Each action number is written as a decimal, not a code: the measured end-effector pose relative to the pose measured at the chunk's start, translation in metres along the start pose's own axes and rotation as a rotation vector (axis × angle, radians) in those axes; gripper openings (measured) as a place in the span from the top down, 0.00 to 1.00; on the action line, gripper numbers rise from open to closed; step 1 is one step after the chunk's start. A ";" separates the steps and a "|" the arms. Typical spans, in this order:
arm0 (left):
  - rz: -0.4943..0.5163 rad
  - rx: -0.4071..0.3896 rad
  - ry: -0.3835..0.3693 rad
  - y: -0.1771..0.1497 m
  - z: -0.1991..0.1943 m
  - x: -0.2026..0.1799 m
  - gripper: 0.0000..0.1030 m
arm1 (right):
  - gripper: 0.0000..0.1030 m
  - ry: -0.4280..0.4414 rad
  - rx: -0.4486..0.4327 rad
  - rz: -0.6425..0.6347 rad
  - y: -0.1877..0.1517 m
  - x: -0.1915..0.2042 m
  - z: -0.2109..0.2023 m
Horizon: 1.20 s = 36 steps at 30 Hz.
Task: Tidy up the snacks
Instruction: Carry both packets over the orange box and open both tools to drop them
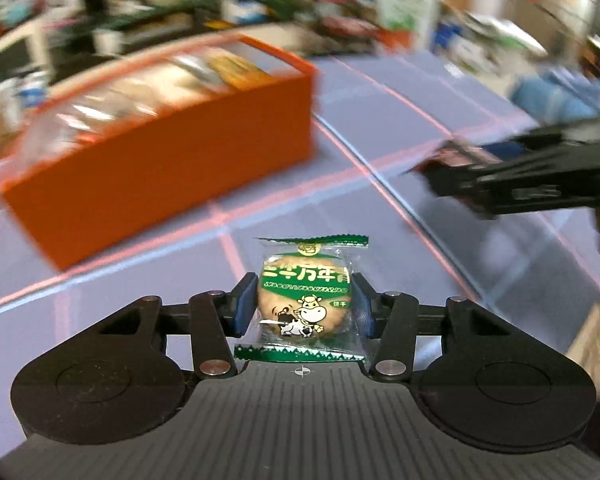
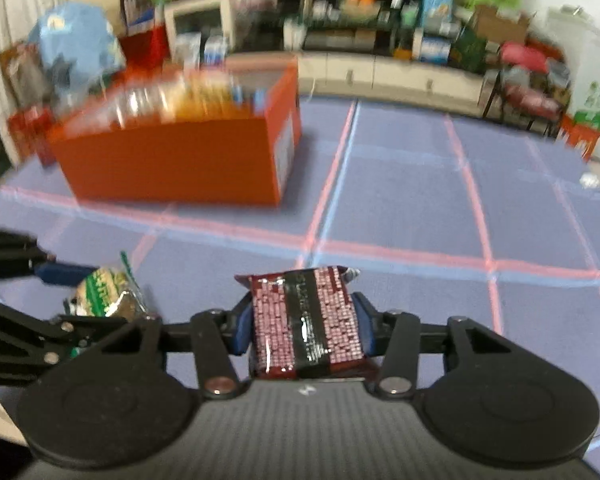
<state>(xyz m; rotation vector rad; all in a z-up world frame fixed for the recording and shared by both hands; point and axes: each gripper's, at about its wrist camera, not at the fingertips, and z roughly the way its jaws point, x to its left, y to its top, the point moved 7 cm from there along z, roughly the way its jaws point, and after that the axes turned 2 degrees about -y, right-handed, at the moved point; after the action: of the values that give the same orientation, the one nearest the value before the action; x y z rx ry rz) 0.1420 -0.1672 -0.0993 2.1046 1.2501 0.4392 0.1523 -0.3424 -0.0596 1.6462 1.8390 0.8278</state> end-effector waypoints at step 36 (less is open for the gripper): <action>-0.261 -0.077 0.344 0.008 -0.046 0.103 0.78 | 0.52 -0.025 -0.099 -0.032 0.020 0.114 -0.018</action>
<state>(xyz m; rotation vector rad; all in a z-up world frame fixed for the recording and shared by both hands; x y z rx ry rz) 0.1713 -0.0632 -0.0639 1.8182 1.6497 0.7396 0.1396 -0.2289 -0.0313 1.5555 1.7735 0.8670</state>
